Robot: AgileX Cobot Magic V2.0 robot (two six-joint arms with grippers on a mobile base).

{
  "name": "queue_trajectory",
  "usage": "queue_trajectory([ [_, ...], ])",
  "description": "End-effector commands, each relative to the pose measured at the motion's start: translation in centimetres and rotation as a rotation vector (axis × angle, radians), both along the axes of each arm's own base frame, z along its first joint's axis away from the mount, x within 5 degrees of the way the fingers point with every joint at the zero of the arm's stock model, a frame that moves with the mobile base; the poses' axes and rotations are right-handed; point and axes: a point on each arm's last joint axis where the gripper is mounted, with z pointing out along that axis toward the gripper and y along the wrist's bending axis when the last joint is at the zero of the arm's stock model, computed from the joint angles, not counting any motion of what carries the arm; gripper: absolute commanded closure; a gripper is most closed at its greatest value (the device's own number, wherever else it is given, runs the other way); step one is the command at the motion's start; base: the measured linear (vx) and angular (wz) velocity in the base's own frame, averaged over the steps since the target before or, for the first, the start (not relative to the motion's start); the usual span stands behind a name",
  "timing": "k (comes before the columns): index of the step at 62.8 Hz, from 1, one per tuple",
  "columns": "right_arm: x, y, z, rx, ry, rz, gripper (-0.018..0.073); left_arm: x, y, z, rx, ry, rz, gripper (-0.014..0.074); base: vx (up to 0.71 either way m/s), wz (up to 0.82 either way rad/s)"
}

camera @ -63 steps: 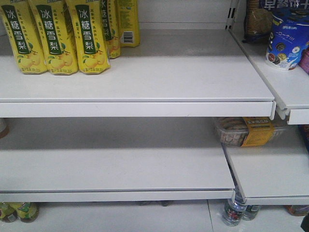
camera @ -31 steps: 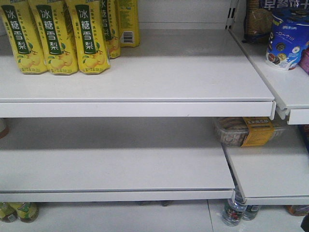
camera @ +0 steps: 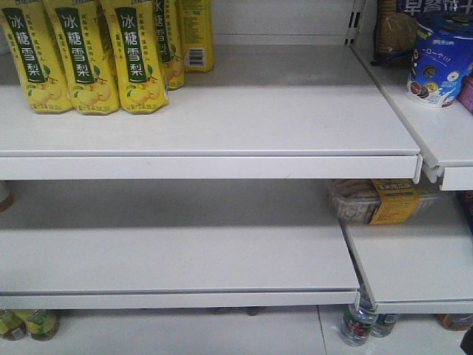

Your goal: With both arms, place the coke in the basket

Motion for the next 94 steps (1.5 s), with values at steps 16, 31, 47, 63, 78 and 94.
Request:
queue_trajectory([
  [16, 0.2, -0.1, 1.1, 0.027, -0.070, -0.015, 0.0564, -0.5, 0.0, 2.6, 0.081, -0.209, 0.011, 0.0603, 0.00, 0.00],
  [31, 0.7, -0.1, -0.3, 0.005, -0.038, -0.085, 0.0564, -0.5, 0.0, 2.6, 0.081, -0.209, 0.011, 0.0603, 0.00, 0.00],
  [47, 1.2, -1.1, -0.3, 0.008, -0.038, -0.360, 0.0564, -0.5, 0.0, 2.6, 0.081, -0.209, 0.011, 0.0603, 0.00, 0.00],
  [63, 2.3, -1.6, -4.0, 0.068, -0.065, -0.458, 0.0564, -0.5, 0.0, 2.6, 0.081, -0.209, 0.011, 0.0603, 0.00, 0.00],
  [78, 2.9, -1.9, -6.9, 0.115, -0.107, -0.498, 0.0564, -0.5, 0.0, 2.6, 0.081, -0.209, 0.011, 0.0603, 0.00, 0.00],
  [94, 3.0, -2.2, -6.4, 0.100, -0.172, -0.523, 0.0564, -0.5, 0.0, 2.6, 0.081, -0.211, 0.011, 0.0603, 0.00, 0.00],
])
